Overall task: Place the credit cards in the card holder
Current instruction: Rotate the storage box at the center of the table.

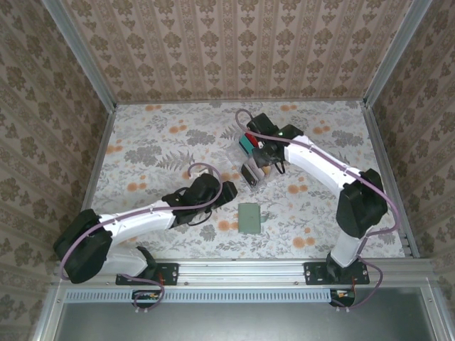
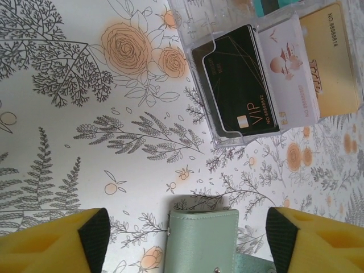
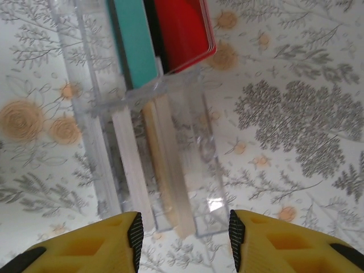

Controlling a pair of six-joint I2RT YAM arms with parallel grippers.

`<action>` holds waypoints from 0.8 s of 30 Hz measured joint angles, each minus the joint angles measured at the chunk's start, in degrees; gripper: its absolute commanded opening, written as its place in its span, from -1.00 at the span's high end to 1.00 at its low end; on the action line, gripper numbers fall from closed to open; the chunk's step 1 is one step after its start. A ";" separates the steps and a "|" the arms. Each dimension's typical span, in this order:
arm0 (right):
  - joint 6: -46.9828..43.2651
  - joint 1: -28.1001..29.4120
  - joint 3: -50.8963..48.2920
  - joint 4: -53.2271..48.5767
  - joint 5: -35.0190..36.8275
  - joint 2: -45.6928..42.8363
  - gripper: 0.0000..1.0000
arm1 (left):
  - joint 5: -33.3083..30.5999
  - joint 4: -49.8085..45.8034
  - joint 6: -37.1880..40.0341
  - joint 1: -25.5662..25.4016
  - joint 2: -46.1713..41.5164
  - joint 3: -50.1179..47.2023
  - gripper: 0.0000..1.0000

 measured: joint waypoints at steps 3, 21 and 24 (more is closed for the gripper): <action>-1.29 0.00 2.19 -0.87 0.46 2.23 0.05 | 0.52 0.02 0.70 0.22 -0.04 -0.09 -0.67; -4.35 0.04 6.60 -4.46 2.43 10.40 0.05 | 2.01 0.17 1.51 1.11 -0.04 -0.09 -0.72; -4.37 0.24 6.60 -4.44 4.72 10.93 0.06 | 2.19 0.17 1.51 1.11 -0.04 -0.09 -0.72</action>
